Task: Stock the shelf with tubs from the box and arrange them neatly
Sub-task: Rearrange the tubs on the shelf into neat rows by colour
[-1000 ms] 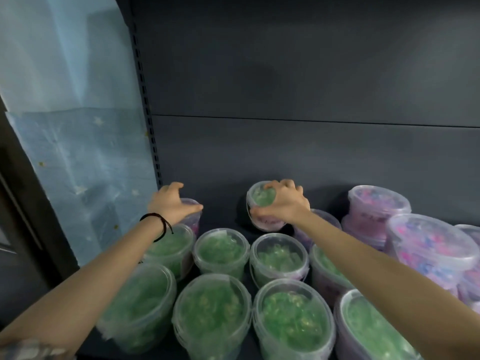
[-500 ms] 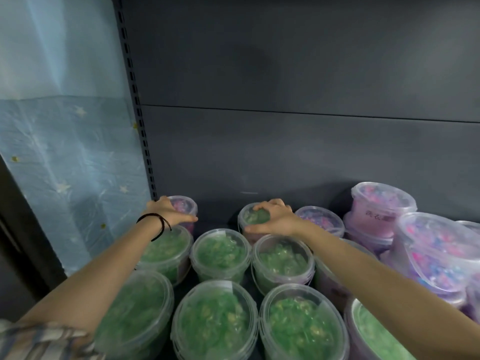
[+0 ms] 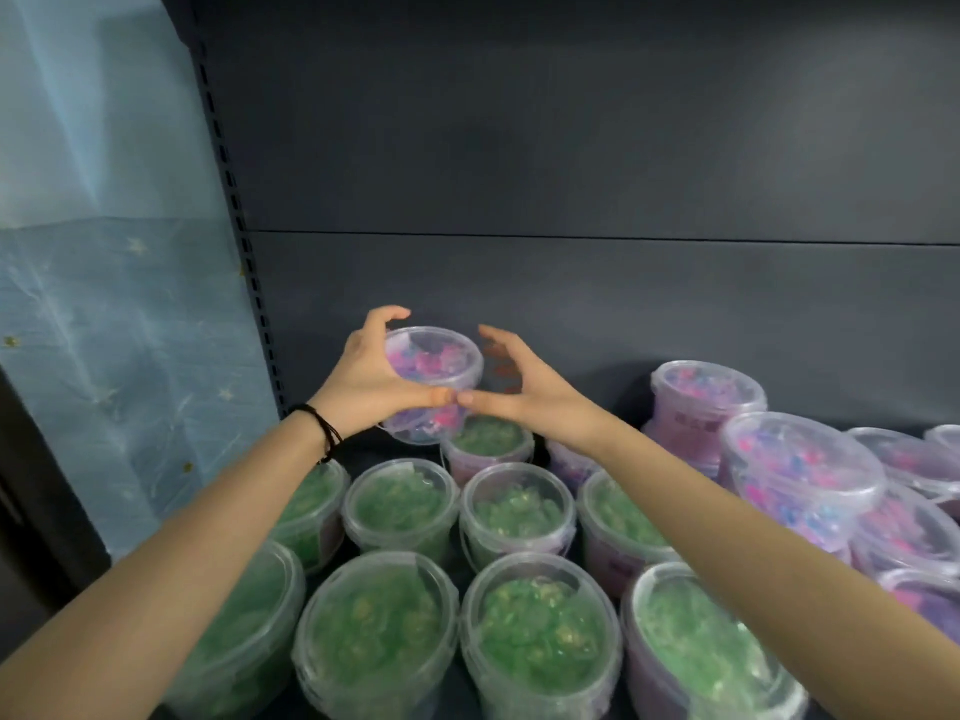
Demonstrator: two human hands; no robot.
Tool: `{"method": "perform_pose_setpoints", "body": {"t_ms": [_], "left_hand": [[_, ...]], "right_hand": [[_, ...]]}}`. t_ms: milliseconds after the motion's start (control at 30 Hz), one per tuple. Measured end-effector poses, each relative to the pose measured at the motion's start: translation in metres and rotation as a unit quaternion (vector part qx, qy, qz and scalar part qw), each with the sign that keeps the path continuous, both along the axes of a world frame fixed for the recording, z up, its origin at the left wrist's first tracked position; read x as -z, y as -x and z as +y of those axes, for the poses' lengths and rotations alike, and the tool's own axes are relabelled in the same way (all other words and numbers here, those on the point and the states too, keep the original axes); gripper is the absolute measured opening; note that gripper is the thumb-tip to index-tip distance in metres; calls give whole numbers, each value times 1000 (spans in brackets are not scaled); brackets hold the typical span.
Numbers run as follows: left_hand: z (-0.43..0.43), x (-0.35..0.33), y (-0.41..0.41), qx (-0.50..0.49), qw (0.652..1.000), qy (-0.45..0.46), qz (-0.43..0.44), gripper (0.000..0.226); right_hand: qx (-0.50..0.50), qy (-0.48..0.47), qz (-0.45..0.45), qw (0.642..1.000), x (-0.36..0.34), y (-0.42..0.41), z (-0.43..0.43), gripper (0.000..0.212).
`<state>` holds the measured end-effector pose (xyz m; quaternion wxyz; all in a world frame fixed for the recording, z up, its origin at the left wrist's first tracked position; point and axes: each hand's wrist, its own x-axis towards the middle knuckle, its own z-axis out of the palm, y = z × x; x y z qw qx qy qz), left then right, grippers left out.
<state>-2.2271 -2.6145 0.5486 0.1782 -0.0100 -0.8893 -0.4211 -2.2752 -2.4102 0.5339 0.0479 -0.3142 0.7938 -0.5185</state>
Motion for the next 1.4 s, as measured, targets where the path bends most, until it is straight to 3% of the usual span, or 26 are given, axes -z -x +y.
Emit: {"method": "perform_pose_setpoints", "body": {"t_ms": [100,267,333,500,667,900,1267,1400], "left_hand": [[39,-5,-14,51,996,-73,-4,102],[110,-14,-38,122,981,-151,9,102],[144,-19,-46,147,976,-161,18,98],[235,-24,-59,188,965,-174,44,93],[321,-19,-55,214,961,-164,53,90],[405,-24,-22,221,975,-23,23,87],[412,-6,21,162,949,249,-108,122],[420,-3,20,175,937,281,-108,105]], "right_hand": [[-5,65,-23,998,-13,-19,32,80],[9,61,-6,998,-23,-42,109,90],[21,41,18,999,-30,-53,144,97],[54,23,80,995,-52,-75,238,88],[64,33,82,994,-54,-81,327,78],[98,36,56,993,-39,-63,419,82],[66,9,-7,998,17,-15,425,86],[54,-24,-4,998,23,-14,431,79]]}}
